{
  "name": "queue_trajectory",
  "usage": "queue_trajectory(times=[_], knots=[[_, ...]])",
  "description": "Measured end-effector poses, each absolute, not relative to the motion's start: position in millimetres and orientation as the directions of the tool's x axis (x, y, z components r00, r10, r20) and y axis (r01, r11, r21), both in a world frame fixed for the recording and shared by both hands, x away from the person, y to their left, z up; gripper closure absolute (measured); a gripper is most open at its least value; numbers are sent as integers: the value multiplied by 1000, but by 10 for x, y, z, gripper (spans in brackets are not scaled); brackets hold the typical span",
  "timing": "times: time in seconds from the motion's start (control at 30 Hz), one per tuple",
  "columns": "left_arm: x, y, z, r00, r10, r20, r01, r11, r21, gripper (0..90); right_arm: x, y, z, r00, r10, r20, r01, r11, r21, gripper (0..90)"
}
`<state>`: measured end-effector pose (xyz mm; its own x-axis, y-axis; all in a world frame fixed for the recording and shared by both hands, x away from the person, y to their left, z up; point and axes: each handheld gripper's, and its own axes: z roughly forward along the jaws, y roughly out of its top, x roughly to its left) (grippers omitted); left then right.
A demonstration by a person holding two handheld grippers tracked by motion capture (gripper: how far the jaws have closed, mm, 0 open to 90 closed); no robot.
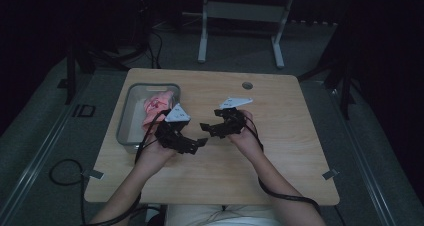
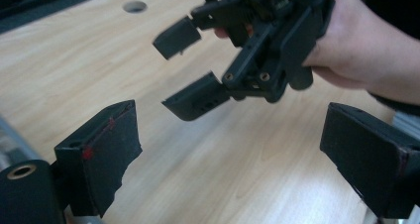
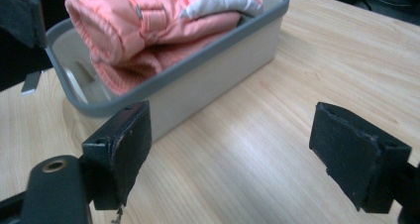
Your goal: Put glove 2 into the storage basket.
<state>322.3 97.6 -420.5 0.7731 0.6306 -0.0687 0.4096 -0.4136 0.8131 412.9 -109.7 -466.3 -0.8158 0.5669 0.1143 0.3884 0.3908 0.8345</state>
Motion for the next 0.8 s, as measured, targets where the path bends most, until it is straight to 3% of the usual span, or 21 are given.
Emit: queue_trajectory(times=[0.8], knots=[[2980, 595, -4834, 863, 498, -81, 353, -481, 802, 80, 3832, -1511, -5104, -811, 578, 93, 403, 437, 804, 156]])
